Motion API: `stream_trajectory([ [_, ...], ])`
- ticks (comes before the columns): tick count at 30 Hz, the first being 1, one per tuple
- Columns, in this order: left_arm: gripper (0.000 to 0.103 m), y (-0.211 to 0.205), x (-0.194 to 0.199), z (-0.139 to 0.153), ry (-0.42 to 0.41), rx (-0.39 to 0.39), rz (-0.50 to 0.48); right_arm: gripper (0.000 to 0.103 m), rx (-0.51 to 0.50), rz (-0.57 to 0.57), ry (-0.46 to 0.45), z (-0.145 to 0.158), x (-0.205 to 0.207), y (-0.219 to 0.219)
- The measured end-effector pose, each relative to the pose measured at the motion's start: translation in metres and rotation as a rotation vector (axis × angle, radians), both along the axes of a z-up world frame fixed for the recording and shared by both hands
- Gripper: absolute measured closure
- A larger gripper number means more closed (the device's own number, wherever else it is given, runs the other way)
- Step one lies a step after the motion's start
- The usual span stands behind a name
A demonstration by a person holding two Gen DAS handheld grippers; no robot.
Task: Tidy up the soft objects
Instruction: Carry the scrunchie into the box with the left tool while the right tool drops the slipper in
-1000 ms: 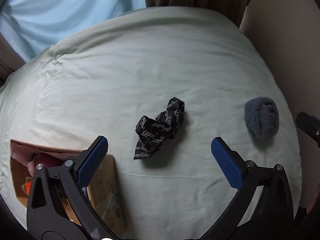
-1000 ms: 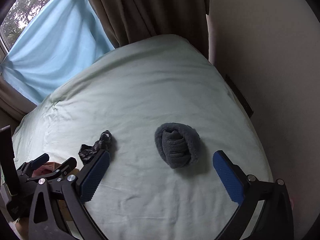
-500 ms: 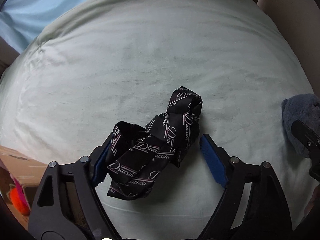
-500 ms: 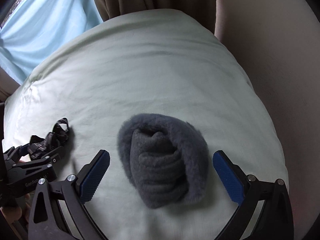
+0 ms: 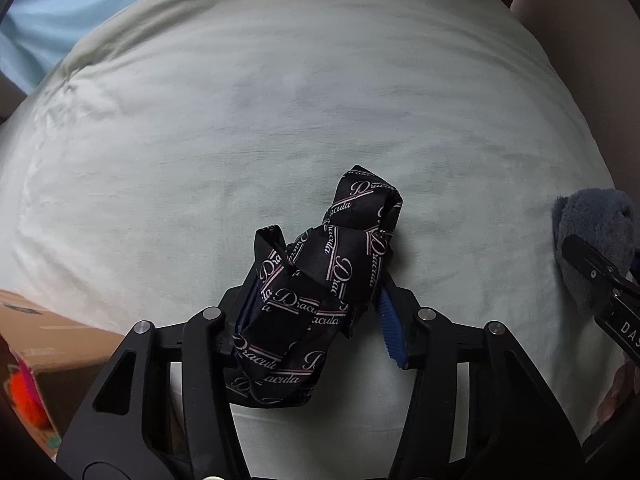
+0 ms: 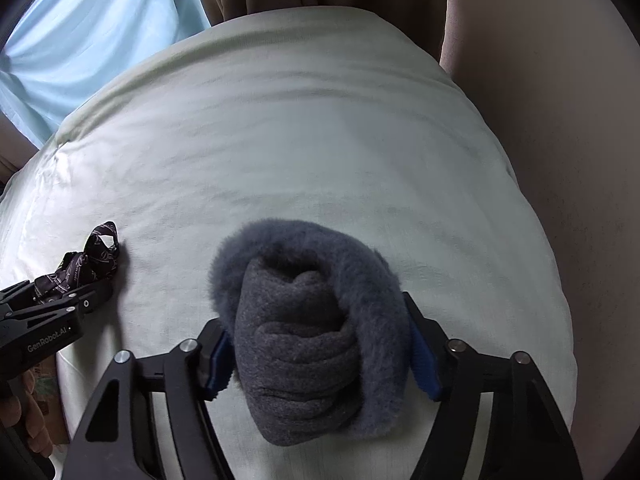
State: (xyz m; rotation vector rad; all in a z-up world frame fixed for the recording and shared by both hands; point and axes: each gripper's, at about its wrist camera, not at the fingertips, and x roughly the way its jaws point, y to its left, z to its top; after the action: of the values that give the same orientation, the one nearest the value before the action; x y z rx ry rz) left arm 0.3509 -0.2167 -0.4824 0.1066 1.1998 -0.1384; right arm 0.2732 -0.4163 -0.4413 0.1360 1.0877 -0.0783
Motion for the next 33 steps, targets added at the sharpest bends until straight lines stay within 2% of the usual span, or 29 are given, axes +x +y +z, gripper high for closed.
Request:
stream_trajectory([
  [4,0.056,-0.003,-0.006,0.015,-0.016,-0.011,-0.014,0.042,0.016,-0.006,-0.010,0.010,-0.003,0.001],
  [9,0.056,-0.005,-0.020,0.048,-0.045,-0.048,-0.017,0.042,0.019,-0.018,-0.042,0.040,-0.021,-0.003],
  [17,0.056,0.003,-0.055,0.128,-0.111,-0.095,-0.037,0.042,0.022,-0.018,-0.111,0.108,-0.052,0.005],
  [25,0.056,0.042,-0.105,0.215,-0.162,-0.179,0.028,0.042,0.054,-0.044,-0.172,0.203,-0.095,0.030],
  [29,0.056,0.072,-0.131,0.256,-0.198,-0.201,0.048,0.042,0.052,-0.034,-0.197,0.241,-0.114,0.062],
  [33,0.056,0.110,-0.151,0.284,-0.220,-0.213,0.071,0.042,0.056,-0.020,-0.220,0.274,-0.131,0.099],
])
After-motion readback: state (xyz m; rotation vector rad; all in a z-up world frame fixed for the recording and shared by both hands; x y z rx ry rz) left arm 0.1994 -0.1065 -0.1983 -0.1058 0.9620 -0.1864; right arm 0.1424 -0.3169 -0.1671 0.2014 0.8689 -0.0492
